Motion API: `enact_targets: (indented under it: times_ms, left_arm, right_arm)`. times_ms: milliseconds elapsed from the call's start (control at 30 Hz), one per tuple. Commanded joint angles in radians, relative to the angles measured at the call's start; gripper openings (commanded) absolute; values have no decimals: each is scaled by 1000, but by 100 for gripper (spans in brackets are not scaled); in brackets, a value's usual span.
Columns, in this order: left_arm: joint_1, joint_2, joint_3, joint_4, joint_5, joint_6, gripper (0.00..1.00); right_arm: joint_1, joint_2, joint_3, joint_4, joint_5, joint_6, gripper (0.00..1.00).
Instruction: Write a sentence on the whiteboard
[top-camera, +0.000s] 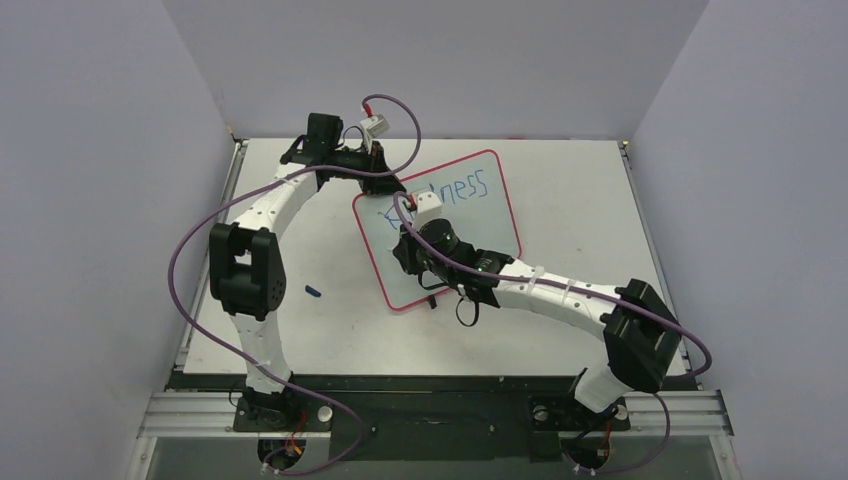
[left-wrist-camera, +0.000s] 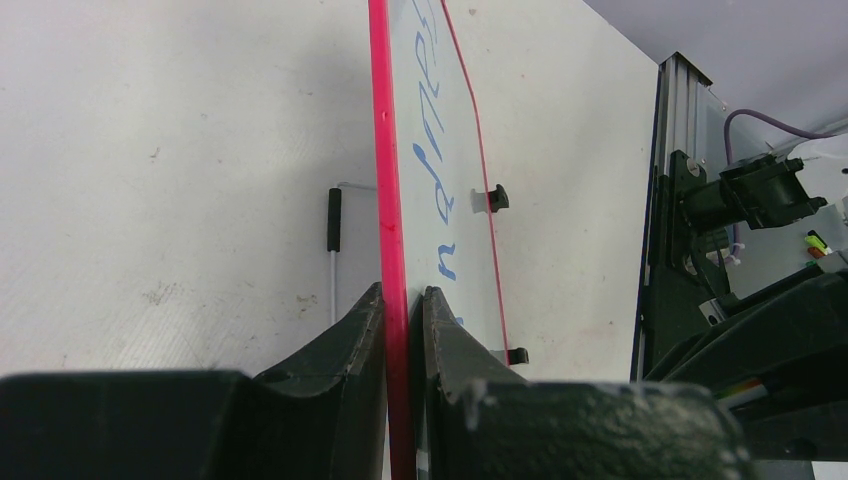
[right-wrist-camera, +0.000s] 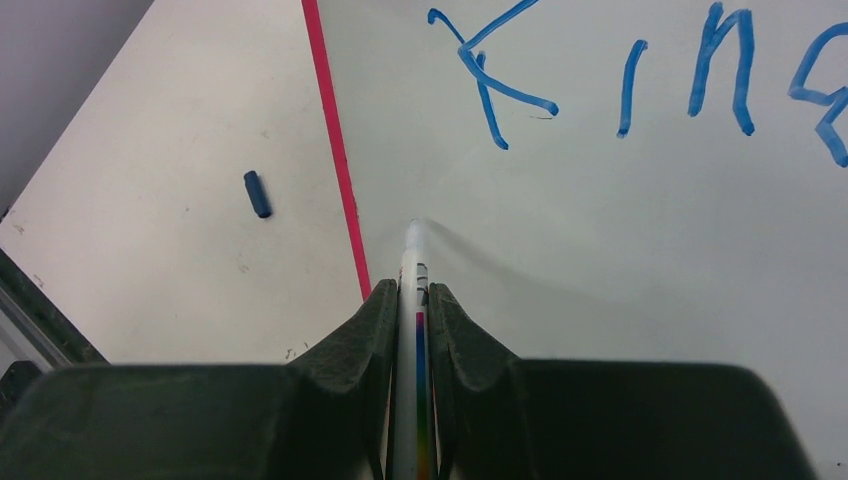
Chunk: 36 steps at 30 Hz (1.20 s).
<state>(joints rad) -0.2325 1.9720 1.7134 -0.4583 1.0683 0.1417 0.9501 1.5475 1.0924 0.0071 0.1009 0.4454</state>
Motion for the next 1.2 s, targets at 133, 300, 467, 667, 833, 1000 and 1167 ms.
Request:
enact_targets:
  times_ms: [133, 300, 467, 667, 833, 1000, 1167]
  left_arm:
    - [-11, -25, -11, 37, 7, 76, 0]
    - [-10, -24, -9, 36, 7, 77, 0]
    - [-10, -23, -10, 36, 5, 77, 0]
    - [-10, -23, -8, 33, 5, 78, 0]
    - [-10, -23, -8, 35, 7, 78, 0]
    - [-11, -24, -8, 34, 8, 78, 0]
    - [-11, -24, -8, 34, 8, 78, 0]
  right_arm:
    - [7, 39, 50, 56, 25, 0, 0]
    - [5, 47, 35, 57, 34, -1, 0]
    - [5, 47, 13, 56, 39, 1, 0]
    - [6, 38, -15, 55, 42, 11, 0]
    - [8, 10, -54, 65, 41, 28, 0]
    - [18, -5, -96, 68, 44, 43, 0]
    - [30, -26, -107, 53, 56, 42, 0]
